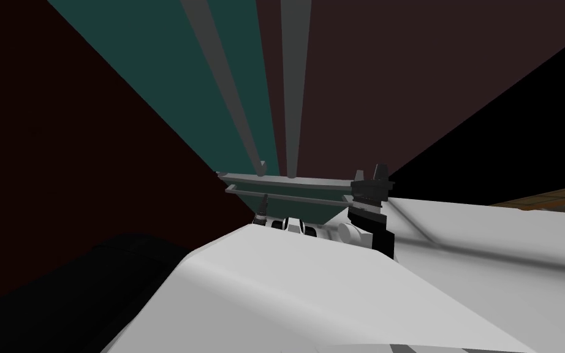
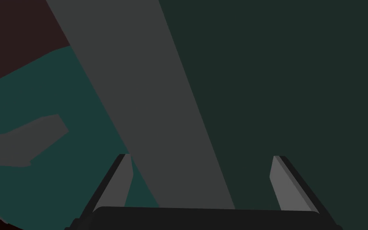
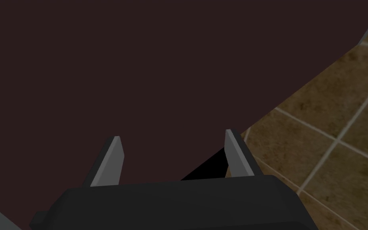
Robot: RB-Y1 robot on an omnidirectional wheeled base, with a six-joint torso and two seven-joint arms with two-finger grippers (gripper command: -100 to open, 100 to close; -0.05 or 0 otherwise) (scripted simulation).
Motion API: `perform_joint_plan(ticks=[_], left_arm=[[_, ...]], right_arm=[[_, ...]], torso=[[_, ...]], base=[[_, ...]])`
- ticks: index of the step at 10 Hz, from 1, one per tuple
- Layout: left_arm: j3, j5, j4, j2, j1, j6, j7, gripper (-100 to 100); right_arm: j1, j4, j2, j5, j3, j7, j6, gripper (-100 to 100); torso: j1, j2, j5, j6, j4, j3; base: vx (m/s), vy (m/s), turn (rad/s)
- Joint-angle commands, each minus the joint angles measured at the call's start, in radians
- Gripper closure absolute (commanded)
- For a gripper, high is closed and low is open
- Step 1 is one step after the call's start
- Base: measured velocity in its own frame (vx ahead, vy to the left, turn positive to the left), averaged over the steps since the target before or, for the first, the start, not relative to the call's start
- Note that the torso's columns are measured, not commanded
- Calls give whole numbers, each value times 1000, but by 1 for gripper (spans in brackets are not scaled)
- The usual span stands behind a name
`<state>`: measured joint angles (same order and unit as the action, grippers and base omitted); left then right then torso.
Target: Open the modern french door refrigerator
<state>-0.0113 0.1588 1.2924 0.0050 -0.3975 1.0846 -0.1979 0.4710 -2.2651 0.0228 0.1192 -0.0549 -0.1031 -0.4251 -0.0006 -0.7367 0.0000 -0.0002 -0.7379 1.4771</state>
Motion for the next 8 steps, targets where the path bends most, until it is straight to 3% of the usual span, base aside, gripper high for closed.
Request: perform_joint_plan(ticks=[1,4,5,8], left_arm=[[0,-1,-42,-2,-10,51,-6,100],[-1,-1,-67,-4,-17,82,-11,100],[0,-3,-49,-3,-2,81,-7,100],[-3,1,-2,7,-10,19,8,100]], right_arm=[[0,0,0,0,0,0,0,0],[0,0,0,0,0,0,0,0],[0,0,0,0,0,0,0,0],[0,0,0,0,0,0,0,0]], torso=[[2,1,1,0,2,-1],[6,7,5,0,8,2],[6,8,6,0,9,2],[2,-3,2,-1,3,-4]], base=[[3,11,3],[-5,6,0],[-7,-1,-1],[-135,-15,14]])
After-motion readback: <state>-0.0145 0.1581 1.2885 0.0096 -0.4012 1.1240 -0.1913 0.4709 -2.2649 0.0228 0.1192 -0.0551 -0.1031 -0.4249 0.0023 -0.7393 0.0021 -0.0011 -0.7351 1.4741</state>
